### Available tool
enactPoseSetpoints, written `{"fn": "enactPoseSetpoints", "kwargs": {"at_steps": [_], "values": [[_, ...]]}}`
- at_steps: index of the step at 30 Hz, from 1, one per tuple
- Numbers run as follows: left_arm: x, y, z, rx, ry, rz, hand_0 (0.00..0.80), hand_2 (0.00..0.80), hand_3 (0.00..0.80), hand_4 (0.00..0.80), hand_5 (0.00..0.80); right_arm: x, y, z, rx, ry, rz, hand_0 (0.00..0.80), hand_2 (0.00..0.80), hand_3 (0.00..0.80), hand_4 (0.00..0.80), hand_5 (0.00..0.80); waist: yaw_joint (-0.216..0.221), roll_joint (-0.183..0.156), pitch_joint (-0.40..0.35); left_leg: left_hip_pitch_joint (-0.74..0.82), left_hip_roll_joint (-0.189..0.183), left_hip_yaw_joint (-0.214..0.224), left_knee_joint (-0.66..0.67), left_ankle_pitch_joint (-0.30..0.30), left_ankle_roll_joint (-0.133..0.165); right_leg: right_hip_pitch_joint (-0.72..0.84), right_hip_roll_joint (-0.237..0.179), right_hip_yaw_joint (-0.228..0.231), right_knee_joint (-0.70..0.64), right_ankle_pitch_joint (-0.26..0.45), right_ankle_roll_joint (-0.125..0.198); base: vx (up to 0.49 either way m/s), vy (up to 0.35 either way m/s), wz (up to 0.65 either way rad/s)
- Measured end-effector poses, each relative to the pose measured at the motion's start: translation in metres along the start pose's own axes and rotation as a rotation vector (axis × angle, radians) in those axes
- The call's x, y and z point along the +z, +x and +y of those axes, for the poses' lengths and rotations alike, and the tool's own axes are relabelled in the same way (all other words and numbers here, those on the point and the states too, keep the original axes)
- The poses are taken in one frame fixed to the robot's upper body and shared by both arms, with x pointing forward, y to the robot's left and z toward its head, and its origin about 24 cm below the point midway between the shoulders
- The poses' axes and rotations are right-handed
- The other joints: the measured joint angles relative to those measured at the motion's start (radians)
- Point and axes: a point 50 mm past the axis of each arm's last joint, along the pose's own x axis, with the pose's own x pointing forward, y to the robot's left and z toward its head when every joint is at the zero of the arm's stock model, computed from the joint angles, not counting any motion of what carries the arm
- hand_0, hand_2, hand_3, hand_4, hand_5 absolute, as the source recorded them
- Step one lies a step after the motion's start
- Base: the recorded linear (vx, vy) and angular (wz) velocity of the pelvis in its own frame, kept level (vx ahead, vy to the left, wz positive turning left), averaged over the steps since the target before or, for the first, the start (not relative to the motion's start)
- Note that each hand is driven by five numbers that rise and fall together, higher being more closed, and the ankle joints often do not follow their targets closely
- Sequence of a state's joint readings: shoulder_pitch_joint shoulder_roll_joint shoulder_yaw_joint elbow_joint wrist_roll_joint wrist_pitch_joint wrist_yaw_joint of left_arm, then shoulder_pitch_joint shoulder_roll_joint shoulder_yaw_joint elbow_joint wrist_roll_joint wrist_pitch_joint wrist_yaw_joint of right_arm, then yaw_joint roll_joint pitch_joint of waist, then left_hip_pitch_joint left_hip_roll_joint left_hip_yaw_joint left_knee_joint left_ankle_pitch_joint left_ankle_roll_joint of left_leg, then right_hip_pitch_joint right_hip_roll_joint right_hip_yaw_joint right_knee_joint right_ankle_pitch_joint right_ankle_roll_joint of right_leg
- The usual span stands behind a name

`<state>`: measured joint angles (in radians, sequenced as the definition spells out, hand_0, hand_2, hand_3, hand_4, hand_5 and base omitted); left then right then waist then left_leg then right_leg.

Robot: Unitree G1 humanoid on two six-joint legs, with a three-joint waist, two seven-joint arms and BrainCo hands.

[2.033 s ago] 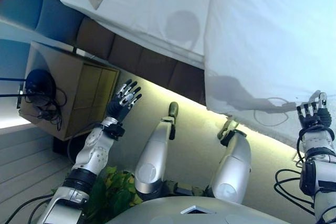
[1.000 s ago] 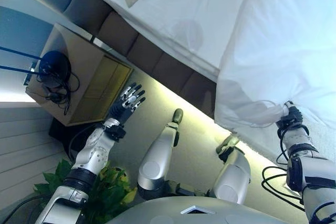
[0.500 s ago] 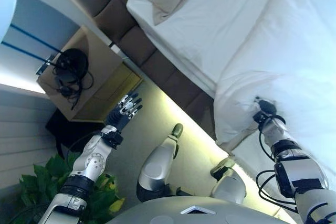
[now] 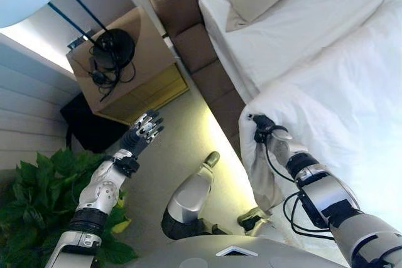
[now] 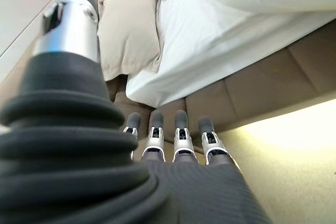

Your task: Make the bed neatly

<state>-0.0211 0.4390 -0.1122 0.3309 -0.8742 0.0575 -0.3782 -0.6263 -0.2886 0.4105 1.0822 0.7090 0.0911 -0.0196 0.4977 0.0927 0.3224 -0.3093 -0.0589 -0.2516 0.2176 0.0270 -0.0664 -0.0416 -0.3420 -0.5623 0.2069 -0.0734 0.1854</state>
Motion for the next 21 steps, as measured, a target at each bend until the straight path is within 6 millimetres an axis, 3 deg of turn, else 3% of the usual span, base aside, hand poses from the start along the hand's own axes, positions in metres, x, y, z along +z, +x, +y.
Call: {"fn": "enactPoseSetpoints", "kwargs": {"at_steps": [6, 13, 14, 15, 21], "values": [[0.001, 0.000, 0.003, -0.003, 0.030, 0.010, 0.000, 0.000, 0.000, 0.000, 0.000, -0.002, 0.000, 0.002, -0.016, -0.019, 0.008, 0.800, 0.800, 0.800, 0.800, 0.800, 0.010, -0.010, 0.000, 0.007, 0.011, -0.003, 0.000, -0.004, -0.006, 0.017, 0.019, -0.002, -0.023, 0.003, -0.002, 0.000, -0.075, 0.00], [0.003, 0.001, 0.003, -0.006, 0.028, 0.006, 0.000, 0.000, 0.000, 0.000, 0.000, -0.006, 0.001, 0.014, 0.068, -0.041, 0.014, 0.800, 0.800, 0.800, 0.800, 0.800, 0.013, -0.046, 0.000, 0.022, 0.029, 0.001, -0.001, -0.012, -0.017, 0.042, 0.045, -0.002, -0.067, 0.015, -0.011, 0.023, -0.022, -0.05], [0.003, 0.001, 0.003, -0.007, 0.028, 0.006, 0.000, 0.000, 0.000, 0.000, 0.000, -0.006, 0.001, 0.014, 0.068, -0.041, 0.014, 0.627, 0.627, 0.627, 0.627, 0.627, 0.013, -0.046, 0.000, 0.022, 0.029, 0.001, -0.001, -0.012, -0.017, 0.042, 0.045, -0.002, -0.067, 0.015, -0.011, 0.059, -0.021, 0.01], [0.003, 0.002, 0.003, -0.007, 0.029, 0.007, 0.000, 0.000, 0.000, 0.000, 0.000, -0.006, 0.001, 0.014, 0.068, -0.039, 0.014, 0.000, 0.000, 0.000, 0.000, 0.000, 0.014, -0.046, -0.001, 0.022, 0.028, 0.001, -0.001, -0.012, -0.017, 0.043, 0.045, -0.002, -0.068, 0.015, -0.010, 0.059, -0.021, 0.02], [0.000, -0.001, 0.009, -0.005, 0.027, 0.022, 0.000, 0.000, 0.000, 0.000, 0.000, -0.013, 0.001, 0.024, 0.093, -0.013, 0.062, 0.000, 0.000, 0.000, 0.000, 0.000, 0.018, -0.047, -0.001, 0.046, 0.028, 0.000, -0.007, -0.014, -0.018, 0.085, 0.055, -0.018, -0.099, 0.023, -0.007, 0.025, -0.027, 0.05]]}}
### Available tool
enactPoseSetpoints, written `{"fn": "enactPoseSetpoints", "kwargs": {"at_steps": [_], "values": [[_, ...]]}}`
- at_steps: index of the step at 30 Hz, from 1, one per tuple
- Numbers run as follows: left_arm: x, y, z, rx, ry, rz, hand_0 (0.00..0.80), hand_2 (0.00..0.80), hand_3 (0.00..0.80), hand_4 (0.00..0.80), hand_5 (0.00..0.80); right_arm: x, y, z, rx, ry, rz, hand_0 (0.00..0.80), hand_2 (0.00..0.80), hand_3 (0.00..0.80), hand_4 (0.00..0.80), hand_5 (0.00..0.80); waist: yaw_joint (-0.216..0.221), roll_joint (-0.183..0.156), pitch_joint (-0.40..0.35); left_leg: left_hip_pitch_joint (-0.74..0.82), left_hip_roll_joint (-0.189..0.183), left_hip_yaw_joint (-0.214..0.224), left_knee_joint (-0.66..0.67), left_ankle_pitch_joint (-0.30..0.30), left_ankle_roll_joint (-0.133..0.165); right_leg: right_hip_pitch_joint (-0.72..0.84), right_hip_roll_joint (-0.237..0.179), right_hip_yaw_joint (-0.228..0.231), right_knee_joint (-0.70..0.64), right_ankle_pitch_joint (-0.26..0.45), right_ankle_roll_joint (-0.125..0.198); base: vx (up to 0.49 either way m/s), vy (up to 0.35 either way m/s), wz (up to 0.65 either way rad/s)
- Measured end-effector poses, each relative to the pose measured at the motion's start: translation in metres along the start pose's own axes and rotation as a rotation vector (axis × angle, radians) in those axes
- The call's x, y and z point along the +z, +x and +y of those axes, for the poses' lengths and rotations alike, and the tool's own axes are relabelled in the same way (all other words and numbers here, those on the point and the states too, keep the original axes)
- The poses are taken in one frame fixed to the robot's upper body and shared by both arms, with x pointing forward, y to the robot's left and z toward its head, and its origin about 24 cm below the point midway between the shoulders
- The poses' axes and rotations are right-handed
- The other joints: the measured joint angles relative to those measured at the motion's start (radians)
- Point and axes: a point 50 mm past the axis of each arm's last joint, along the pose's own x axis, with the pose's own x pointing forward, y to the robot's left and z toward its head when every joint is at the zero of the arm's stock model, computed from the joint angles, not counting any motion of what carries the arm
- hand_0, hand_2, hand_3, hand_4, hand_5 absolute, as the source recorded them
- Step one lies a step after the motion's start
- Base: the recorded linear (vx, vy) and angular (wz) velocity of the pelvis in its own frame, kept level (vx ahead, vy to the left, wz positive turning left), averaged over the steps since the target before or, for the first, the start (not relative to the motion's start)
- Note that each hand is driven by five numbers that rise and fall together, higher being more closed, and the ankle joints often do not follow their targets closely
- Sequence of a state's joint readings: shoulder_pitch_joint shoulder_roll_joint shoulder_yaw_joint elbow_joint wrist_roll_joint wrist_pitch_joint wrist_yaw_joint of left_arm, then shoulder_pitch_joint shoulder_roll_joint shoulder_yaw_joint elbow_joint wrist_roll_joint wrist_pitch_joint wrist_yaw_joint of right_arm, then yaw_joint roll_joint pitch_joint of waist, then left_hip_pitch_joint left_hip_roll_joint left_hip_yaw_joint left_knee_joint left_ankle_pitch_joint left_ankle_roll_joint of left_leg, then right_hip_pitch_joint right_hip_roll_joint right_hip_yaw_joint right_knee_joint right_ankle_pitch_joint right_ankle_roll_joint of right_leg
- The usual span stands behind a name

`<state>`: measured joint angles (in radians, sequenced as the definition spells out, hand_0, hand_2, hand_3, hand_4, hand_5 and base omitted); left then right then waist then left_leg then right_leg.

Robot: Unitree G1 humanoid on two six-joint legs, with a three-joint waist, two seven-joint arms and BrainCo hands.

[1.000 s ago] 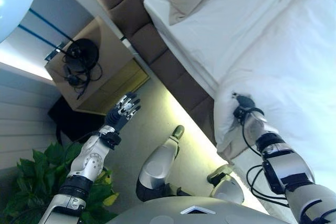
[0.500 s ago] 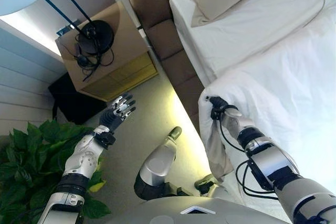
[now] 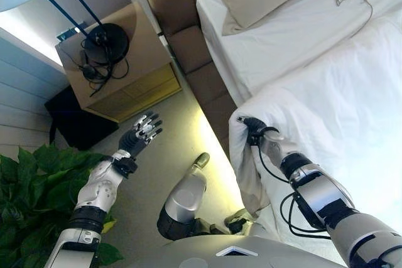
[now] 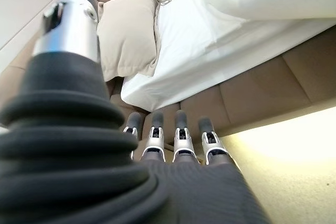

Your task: Make the bed neatly

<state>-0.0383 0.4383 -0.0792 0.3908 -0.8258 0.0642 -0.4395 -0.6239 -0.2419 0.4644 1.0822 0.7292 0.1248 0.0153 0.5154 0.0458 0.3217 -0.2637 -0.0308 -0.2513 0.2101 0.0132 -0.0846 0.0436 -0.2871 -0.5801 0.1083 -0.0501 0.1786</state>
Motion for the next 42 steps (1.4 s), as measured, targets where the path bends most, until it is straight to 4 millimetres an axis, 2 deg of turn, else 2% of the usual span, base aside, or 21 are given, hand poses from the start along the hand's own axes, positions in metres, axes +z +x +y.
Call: {"fn": "enactPoseSetpoints", "kwargs": {"at_steps": [3, 6, 10, 17, 24, 28, 31, 35, 41, 42], "values": [[0.000, -0.001, 0.001, 0.005, 0.008, 0.000, 0.000, 0.000, 0.000, 0.000, 0.000, -0.012, 0.000, 0.007, 0.022, 0.062, 0.031, 0.000, 0.000, 0.000, 0.000, 0.000, -0.001, -0.004, -0.003, 0.010, 0.003, 0.002, -0.003, -0.001, -0.001, 0.007, 0.001, 0.001, -0.005, 0.000, -0.001, -0.004, 0.003, -0.01], [0.001, -0.001, 0.001, 0.011, 0.006, -0.012, 0.000, 0.000, 0.000, 0.000, 0.000, -0.041, -0.002, 0.021, 0.070, 0.126, 0.081, 0.000, 0.000, 0.000, 0.000, 0.000, -0.006, -0.020, -0.011, 0.015, 0.005, 0.009, -0.005, -0.002, 0.000, 0.007, 0.001, 0.007, -0.006, -0.001, -0.002, -0.008, 0.017, -0.06], [-0.005, -0.001, -0.002, 0.008, -0.008, -0.009, 0.000, 0.000, 0.000, 0.000, 0.000, -0.069, -0.006, 0.025, 0.072, 0.164, 0.124, 0.000, 0.000, 0.000, 0.000, 0.000, -0.009, -0.035, -0.028, 0.032, 0.006, 0.022, -0.008, -0.005, 0.002, 0.014, -0.002, 0.021, -0.005, -0.001, -0.002, 0.001, 0.019, -0.10], [-0.022, -0.011, 0.000, 0.034, -0.041, 0.023, 0.000, 0.000, 0.000, 0.000, 0.000, -0.116, -0.020, 0.014, 0.041, 0.247, 0.231, 0.000, 0.000, 0.000, 0.000, 0.000, -0.015, -0.050, -0.097, 0.044, 0.004, 0.032, -0.011, -0.014, 0.008, 0.022, -0.006, 0.026, -0.011, -0.001, -0.002, -0.009, 0.035, -0.03], [-0.047, -0.023, -0.001, 0.071, -0.086, 0.056, 0.000, 0.000, 0.000, 0.000, 0.000, -0.184, -0.053, -0.013, -0.097, 0.387, 0.408, 0.000, 0.000, 0.000, 0.000, 0.000, -0.043, -0.036, -0.137, 0.062, 0.008, 0.053, -0.030, -0.013, 0.010, 0.019, -0.009, 0.047, -0.013, -0.001, -0.002, -0.037, 0.062, -0.08], [-0.062, -0.031, -0.002, 0.101, -0.121, 0.070, 0.000, 0.000, 0.000, 0.000, 0.000, -0.209, -0.071, -0.030, -0.193, 0.463, 0.461, 0.000, 0.000, 0.000, 0.000, 0.000, -0.090, -0.019, -0.153, 0.075, 0.007, 0.058, -0.048, -0.009, 0.014, 0.022, -0.013, 0.050, -0.014, 0.000, -0.002, -0.005, 0.066, -0.05], [-0.065, -0.031, -0.005, 0.101, -0.134, 0.065, 0.000, 0.000, 0.000, 0.000, 0.000, -0.218, -0.081, -0.039, -0.251, 0.528, 0.428, 0.000, 0.000, 0.000, 0.000, 0.000, -0.104, -0.004, -0.164, 0.084, 0.009, 0.064, -0.059, -0.007, 0.015, 0.023, -0.013, 0.056, -0.014, 0.000, -0.001, -0.017, 0.038, -0.05], [-0.072, -0.040, -0.003, 0.127, -0.139, 0.073, 0.000, 0.000, 0.000, 0.000, 0.000, -0.215, -0.085, -0.054, -0.299, 0.597, 0.314, 0.000, 0.000, 0.000, 0.000, 0.000, -0.154, 0.007, -0.171, 0.103, 0.011, 0.088, -0.075, -0.002, 0.016, 0.022, -0.017, 0.075, -0.010, 0.003, 0.003, -0.065, 0.027, -0.13], [-0.070, -0.046, -0.001, 0.146, -0.121, 0.058, 0.000, 0.000, 0.000, 0.000, 0.000, -0.188, -0.090, -0.077, -0.279, 0.627, 0.059, 0.000, 0.000, 0.000, 0.000, 0.000, -0.229, -0.004, -0.173, 0.143, 0.035, 0.142, -0.104, -0.003, 0.013, 0.022, -0.007, 0.121, -0.014, 0.002, 0.001, -0.010, -0.082, -0.23], [-0.068, -0.047, -0.001, 0.143, -0.111, 0.053, 0.000, 0.000, 0.000, 0.000, 0.000, -0.188, -0.093, -0.078, -0.279, 0.643, 0.030, 0.000, 0.000, 0.000, 0.000, 0.000, -0.258, -0.013, -0.173, 0.153, 0.044, 0.157, -0.110, -0.005, 0.010, 0.019, -0.003, 0.132, -0.014, 0.001, 0.000, -0.002, -0.077, -0.29]]}}
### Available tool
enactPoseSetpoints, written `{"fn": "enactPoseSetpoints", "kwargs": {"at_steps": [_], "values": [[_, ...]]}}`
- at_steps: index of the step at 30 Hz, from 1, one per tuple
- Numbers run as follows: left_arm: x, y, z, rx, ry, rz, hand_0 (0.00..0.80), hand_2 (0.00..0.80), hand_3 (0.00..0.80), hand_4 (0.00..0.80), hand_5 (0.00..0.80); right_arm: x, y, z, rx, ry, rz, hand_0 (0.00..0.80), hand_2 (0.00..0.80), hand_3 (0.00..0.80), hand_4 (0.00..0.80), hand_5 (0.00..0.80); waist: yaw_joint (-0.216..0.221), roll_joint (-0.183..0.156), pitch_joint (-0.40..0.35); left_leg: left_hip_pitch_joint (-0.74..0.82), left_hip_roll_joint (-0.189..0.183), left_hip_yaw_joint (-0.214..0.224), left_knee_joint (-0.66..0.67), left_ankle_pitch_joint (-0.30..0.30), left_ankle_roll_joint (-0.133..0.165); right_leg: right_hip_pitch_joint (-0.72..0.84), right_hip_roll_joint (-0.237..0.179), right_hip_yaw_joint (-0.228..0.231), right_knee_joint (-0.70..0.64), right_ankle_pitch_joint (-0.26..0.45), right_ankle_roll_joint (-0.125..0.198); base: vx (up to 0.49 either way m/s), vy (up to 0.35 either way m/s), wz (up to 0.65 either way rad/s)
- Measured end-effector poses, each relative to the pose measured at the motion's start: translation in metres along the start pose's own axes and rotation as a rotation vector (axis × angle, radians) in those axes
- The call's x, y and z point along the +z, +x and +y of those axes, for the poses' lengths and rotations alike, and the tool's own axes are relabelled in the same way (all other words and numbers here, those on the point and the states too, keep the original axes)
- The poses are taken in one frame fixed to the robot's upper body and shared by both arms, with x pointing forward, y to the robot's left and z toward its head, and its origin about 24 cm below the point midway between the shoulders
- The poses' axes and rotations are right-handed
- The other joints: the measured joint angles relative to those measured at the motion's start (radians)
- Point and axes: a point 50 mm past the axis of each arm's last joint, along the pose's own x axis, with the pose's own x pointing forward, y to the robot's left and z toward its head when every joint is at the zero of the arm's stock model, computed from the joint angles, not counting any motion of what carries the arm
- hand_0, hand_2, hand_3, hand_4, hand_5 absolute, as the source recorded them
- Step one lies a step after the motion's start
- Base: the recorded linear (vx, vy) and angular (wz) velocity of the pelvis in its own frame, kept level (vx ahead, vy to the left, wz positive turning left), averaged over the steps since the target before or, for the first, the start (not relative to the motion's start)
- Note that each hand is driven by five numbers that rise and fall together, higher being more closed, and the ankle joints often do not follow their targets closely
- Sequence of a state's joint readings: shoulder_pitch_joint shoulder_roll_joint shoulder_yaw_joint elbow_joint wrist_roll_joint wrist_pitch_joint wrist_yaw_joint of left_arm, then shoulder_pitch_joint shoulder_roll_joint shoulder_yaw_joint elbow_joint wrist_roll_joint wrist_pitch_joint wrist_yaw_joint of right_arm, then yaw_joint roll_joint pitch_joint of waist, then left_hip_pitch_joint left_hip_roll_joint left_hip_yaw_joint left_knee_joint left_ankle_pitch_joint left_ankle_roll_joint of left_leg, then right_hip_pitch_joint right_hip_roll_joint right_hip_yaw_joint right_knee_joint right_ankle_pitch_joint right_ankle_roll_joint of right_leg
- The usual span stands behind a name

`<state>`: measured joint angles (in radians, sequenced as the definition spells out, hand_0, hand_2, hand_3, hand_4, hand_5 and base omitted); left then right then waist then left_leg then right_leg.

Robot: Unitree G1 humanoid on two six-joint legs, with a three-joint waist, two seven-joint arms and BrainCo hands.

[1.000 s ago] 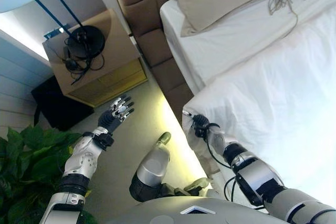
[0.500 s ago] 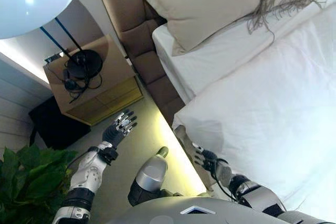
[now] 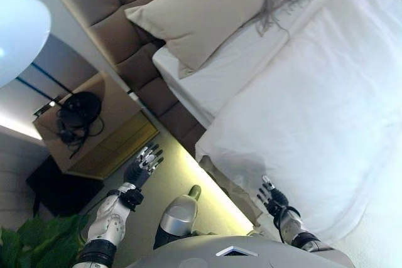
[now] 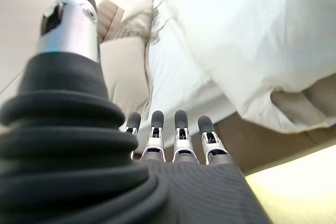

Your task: Make the bed neatly

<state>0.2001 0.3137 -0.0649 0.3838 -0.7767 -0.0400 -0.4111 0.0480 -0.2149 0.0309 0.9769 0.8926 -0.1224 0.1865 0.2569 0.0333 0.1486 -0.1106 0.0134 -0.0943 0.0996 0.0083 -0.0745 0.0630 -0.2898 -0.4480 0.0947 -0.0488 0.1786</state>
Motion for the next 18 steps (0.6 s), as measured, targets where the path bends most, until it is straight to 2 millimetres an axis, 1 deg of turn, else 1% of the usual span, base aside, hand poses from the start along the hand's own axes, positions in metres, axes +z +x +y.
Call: {"fn": "enactPoseSetpoints", "kwargs": {"at_steps": [2, 3, 4, 6, 8, 9, 10, 11, 13, 14, 17, 18], "values": [[0.007, -0.003, 0.002, 0.008, 0.029, -0.025, 0.000, 0.000, 0.000, 0.000, 0.000, 0.006, -0.003, 0.006, 0.051, 0.017, -0.049, 0.000, 0.000, 0.000, 0.000, 0.000, -0.024, -0.017, -0.004, 0.019, 0.021, 0.042, -0.007, -0.005, -0.007, -0.001, 0.010, 0.026, 0.000, -0.002, -0.005, -0.016, -0.057, -0.36], [0.009, -0.002, 0.002, 0.008, 0.035, -0.030, 0.000, 0.000, 0.000, 0.000, 0.000, 0.004, -0.006, 0.002, 0.045, 0.023, -0.050, 0.000, 0.000, 0.000, 0.000, 0.000, -0.049, -0.025, -0.003, 0.028, 0.025, 0.050, -0.009, -0.006, -0.009, -0.005, 0.012, 0.031, 0.001, -0.002, -0.006, -0.024, -0.079, -0.42], [0.014, -0.003, 0.001, 0.011, 0.051, -0.049, 0.000, 0.000, 0.000, 0.000, 0.000, 0.004, -0.009, -0.002, 0.040, 0.032, -0.059, 0.000, 0.000, 0.000, 0.000, 0.000, -0.055, -0.033, -0.009, 0.042, 0.034, 0.071, -0.018, -0.009, -0.012, -0.005, 0.017, 0.047, -0.001, -0.003, -0.008, -0.013, -0.092, -0.40], [0.021, -0.001, 0.002, 0.032, 0.085, -0.087, 0.000, 0.000, 0.000, 0.000, 0.000, 0.003, -0.014, -0.013, 0.010, 0.059, -0.070, 0.000, 0.000, 0.000, 0.000, 0.000, -0.089, -0.047, -0.019, 0.061, 0.052, 0.117, -0.033, -0.009, -0.015, -0.014, 0.029, 0.083, -0.002, 0.000, -0.012, -0.002, -0.123, -0.50], [0.025, -0.001, 0.004, 0.066, 0.137, -0.103, 0.000, 0.000, 0.000, 0.000, 0.000, 0.003, -0.016, -0.017, -0.007, 0.091, -0.079, 0.000, 0.000, 0.000, 0.000, 0.000, -0.117, -0.052, -0.022, 0.074, 0.060, 0.131, -0.048, -0.005, -0.020, -0.015, 0.037, 0.094, -0.005, 0.002, -0.016, 0.019, -0.137, -0.33], [0.028, 0.000, 0.003, 0.076, 0.172, -0.110, 0.000, 0.000, 0.000, 0.000, 0.000, -0.001, -0.020, -0.024, -0.028, 0.103, -0.074, 0.000, 0.000, 0.000, 0.000, 0.000, -0.137, -0.055, -0.023, 0.088, 0.067, 0.145, -0.058, -0.003, -0.023, -0.016, 0.043, 0.106, -0.007, 0.004, -0.019, 0.017, -0.185, -0.32], [0.029, 0.000, 0.004, 0.091, 0.211, -0.116, 0.000, 0.000, 0.000, 0.000, 0.000, -0.001, -0.021, -0.025, -0.033, 0.120, -0.080, 0.000, 0.000, 0.000, 0.000, 0.000, -0.140, -0.055, -0.024, 0.100, 0.072, 0.152, -0.065, -0.002, -0.025, -0.011, 0.049, 0.114, -0.014, 0.006, -0.022, -0.008, -0.171, -0.35], [0.031, 0.001, 0.003, 0.101, 0.247, -0.127, 0.000, 0.000, 0.000, 0.000, 0.000, -0.005, -0.025, -0.032, -0.056, 0.136, -0.074, 0.000, 0.000, 0.000, 0.000, 0.000, -0.162, -0.058, -0.028, 0.111, 0.079, 0.162, -0.076, 0.001, -0.029, -0.012, 0.054, 0.118, -0.016, 0.008, -0.023, -0.043, -0.185, -0.34], [0.040, 0.006, 0.000, 0.111, 0.353, -0.150, 0.000, 0.000, 0.000, 0.000, 0.000, -0.007, -0.027, -0.034, -0.066, 0.162, -0.075, 0.000, 0.000, 0.000, 0.000, 0.000, -0.171, -0.060, -0.032, 0.127, 0.095, 0.185, -0.092, 0.006, -0.037, -0.014, 0.072, 0.139, -0.027, 0.015, -0.033, -0.099, -0.149, -0.33], [0.044, 0.010, -0.003, 0.110, 0.395, -0.160, 0.000, 0.000, 0.000, 0.000, 0.000, -0.008, -0.029, -0.037, -0.075, 0.173, -0.074, 0.000, 0.000, 0.000, 0.000, 0.000, -0.188, -0.062, -0.032, 0.130, 0.102, 0.196, -0.096, 0.008, -0.040, -0.019, 0.078, 0.143, -0.029, 0.018, -0.036, -0.148, -0.138, -0.33], [0.058, 0.026, -0.018, 0.089, 0.535, -0.217, 0.000, 0.000, 0.000, 0.000, 0.000, -0.006, -0.029, -0.037, -0.079, 0.217, -0.102, 0.000, 0.000, 0.000, 0.000, 0.000, -0.207, -0.060, -0.032, 0.120, 0.120, 0.216, -0.107, 0.018, -0.049, -0.056, 0.095, 0.159, -0.028, 0.027, -0.048, -0.320, -0.102, -0.26], [0.065, 0.032, -0.025, 0.076, 0.580, -0.249, 0.000, 0.000, 0.000, 0.000, 0.000, -0.001, -0.026, -0.034, -0.071, 0.232, -0.120, 0.000, 0.000, 0.000, 0.000, 0.000, -0.214, -0.058, -0.031, 0.099, 0.124, 0.224, -0.106, 0.024, -0.050, -0.083, 0.099, 0.166, -0.028, 0.033, -0.052, -0.491, -0.070, -0.21]]}}
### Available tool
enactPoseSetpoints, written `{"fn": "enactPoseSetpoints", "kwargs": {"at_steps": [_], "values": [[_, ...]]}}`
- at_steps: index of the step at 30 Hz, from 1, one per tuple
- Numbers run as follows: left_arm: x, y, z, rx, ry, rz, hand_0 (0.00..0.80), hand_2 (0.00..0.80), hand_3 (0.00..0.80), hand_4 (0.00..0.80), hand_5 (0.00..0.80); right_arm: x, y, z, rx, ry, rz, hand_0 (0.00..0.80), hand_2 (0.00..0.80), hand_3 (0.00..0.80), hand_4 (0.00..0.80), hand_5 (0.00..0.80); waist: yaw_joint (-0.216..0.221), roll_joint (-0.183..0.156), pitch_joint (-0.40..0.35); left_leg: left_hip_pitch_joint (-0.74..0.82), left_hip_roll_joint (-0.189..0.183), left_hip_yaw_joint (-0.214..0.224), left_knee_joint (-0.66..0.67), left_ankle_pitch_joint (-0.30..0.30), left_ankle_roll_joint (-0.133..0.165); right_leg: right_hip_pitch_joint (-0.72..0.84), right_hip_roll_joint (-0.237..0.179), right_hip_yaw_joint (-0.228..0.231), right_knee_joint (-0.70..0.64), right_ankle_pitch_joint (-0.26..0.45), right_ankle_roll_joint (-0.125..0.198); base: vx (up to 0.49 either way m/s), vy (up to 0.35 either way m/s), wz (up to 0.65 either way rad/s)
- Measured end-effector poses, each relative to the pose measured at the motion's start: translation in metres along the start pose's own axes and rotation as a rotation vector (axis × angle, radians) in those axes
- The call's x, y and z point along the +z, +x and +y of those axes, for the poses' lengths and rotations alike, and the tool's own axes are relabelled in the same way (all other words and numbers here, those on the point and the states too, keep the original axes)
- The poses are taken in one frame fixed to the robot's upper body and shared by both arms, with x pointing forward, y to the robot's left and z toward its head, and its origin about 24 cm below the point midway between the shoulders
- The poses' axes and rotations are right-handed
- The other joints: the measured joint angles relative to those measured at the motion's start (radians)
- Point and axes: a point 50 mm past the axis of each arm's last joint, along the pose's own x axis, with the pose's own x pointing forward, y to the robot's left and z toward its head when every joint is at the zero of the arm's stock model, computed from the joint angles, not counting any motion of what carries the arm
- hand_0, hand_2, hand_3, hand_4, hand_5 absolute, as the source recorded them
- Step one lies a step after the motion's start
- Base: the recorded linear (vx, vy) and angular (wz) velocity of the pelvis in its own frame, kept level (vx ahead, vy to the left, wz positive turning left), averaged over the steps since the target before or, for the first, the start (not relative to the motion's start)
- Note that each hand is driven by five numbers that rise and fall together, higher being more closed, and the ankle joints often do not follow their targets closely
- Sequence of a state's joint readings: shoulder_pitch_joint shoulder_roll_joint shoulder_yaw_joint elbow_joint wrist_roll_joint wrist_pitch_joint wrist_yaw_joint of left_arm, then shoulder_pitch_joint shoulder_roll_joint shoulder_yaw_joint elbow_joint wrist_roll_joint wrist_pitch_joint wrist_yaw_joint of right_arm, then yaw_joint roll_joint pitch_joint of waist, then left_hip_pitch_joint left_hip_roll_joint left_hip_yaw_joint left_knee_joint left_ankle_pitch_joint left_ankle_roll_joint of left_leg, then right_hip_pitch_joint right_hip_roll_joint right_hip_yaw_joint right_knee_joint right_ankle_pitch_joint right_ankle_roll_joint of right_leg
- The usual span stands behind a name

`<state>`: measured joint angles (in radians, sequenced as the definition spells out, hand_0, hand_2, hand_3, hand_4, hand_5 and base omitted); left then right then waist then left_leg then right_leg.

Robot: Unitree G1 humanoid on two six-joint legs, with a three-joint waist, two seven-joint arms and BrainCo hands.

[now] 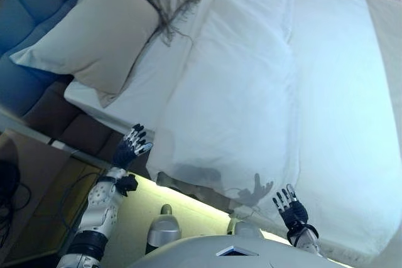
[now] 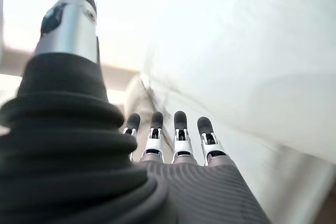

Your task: Make the bed neatly

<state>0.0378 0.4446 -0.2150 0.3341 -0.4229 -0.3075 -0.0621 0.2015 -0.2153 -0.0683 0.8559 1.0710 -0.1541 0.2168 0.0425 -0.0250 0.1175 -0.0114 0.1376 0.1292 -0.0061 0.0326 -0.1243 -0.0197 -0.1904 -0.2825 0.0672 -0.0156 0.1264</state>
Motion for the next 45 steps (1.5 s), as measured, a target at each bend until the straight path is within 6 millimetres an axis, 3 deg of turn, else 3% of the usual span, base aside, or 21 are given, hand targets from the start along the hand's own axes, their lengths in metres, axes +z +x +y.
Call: {"fn": "enactPoseSetpoints", "kwargs": {"at_steps": [4, 9, 12, 16, 24, 30, 37, 41, 45], "values": [[0.050, 0.045, -0.028, -0.022, 0.227, -0.241, 0.000, 0.000, 0.000, 0.000, 0.000, 0.029, 0.023, 0.029, 0.077, 0.038, -0.096, 0.000, 0.000, 0.000, 0.000, 0.000, -0.016, 0.020, 0.070, -0.138, 0.007, 0.031, 0.025, 0.033, 0.007, -0.154, 0.013, 0.028, -0.001, 0.069, -0.022, -0.407, -0.012, -0.35], [0.095, 0.082, -0.068, 0.045, 0.529, -0.506, 0.000, 0.000, 0.000, 0.000, 0.000, 0.068, 0.048, 0.105, 0.270, 0.089, -0.221, 0.000, 0.000, 0.000, 0.000, 0.000, -0.062, 0.018, 0.242, -0.294, 0.014, 0.037, 0.132, 0.030, 0.012, -0.306, 0.015, 0.059, 0.036, 0.114, -0.040, -0.241, 0.066, -0.25], [0.109, 0.086, -0.082, 0.094, 0.714, -0.638, 0.000, 0.000, 0.000, 0.000, 0.000, 0.091, 0.050, 0.135, 0.350, 0.138, -0.287, 0.000, 0.000, 0.000, 0.000, 0.000, -0.087, 0.018, 0.335, -0.342, 0.015, 0.038, 0.151, 0.031, 0.014, -0.365, 0.015, 0.079, 0.049, 0.128, -0.043, -0.112, 0.045, -0.21], [0.114, 0.087, -0.081, 0.184, 0.893, -0.703, 0.000, 0.000, 0.000, 0.000, 0.000, 0.105, 0.043, 0.162, 0.443, 0.148, -0.335, 0.000, 0.000, 0.000, 0.000, 0.000, -0.112, 0.018, 0.378, -0.380, 0.019, 0.053, 0.155, 0.032, 0.015, -0.415, 0.018, 0.089, 0.041, 0.154, -0.056, -0.065, 0.029, -0.21], [0.129, 0.093, -0.077, 0.309, 1.060, -0.775, 0.000, 0.000, 0.000, 0.000, 0.000, 0.122, 0.035, 0.175, 0.507, 0.126, -0.383, 0.000, 0.000, 0.000, 0.000, 0.000, -0.114, 0.010, 0.390, -0.413, 0.019, 0.065, 0.139, 0.033, 0.014, -0.476, 0.019, 0.108, 0.043, 0.159, -0.058, -0.023, 0.036, -0.09], [0.123, 0.096, -0.062, 0.353, 1.148, -0.717, 0.000, 0.000, 0.000, 0.000, 0.000, 0.120, 0.033, 0.179, 0.529, 0.143, -0.380, 0.000, 0.000, 0.000, 0.000, 0.000, -0.130, 0.000, 0.395, -0.444, 0.015, 0.064, 0.136, 0.033, 0.014, -0.512, 0.013, 0.108, 0.046, 0.159, -0.057, -0.013, 0.021, -0.01], [0.108, 0.099, -0.053, 0.379, 1.199, -0.631, 0.000, 0.000, 0.000, 0.000, 0.000, 0.118, 0.036, 0.168, 0.508, 0.172, -0.389, 0.000, 0.000, 0.000, 0.000, 0.000, -0.138, -0.010, 0.397, -0.463, 0.009, 0.064, 0.136, 0.030, 0.012, -0.554, 0.008, 0.112, 0.061, 0.160, -0.057, 0.000, 0.061, -0.07], [0.111, 0.104, -0.039, 0.484, 1.260, -0.611, 0.000, 0.000, 0.000, 0.000, 0.000, 0.120, 0.035, 0.173, 0.528, 0.190, -0.394, 0.000, 0.000, 0.000, 0.000, 0.000, -0.142, -0.018, 0.398, -0.519, 0.014, 0.063, 0.156, 0.030, 0.011, -0.615, 0.011, 0.123, 0.078, 0.162, -0.060, -0.021, -0.031, -0.07], [0.116, 0.108, -0.013, 0.595, 1.345, -0.573, 0.000, 0.000, 0.000, 0.000, 0.000, 0.118, 0.033, 0.180, 0.573, 0.193, -0.385, 0.000, 0.000, 0.000, 0.000, 0.000, -0.150, -0.045, 0.400, -0.569, 0.031, 0.066, 0.173, 0.030, 0.007, -0.661, 0.024, 0.127, 0.077, 0.167, -0.068, -0.007, 0.005, -0.09]]}}
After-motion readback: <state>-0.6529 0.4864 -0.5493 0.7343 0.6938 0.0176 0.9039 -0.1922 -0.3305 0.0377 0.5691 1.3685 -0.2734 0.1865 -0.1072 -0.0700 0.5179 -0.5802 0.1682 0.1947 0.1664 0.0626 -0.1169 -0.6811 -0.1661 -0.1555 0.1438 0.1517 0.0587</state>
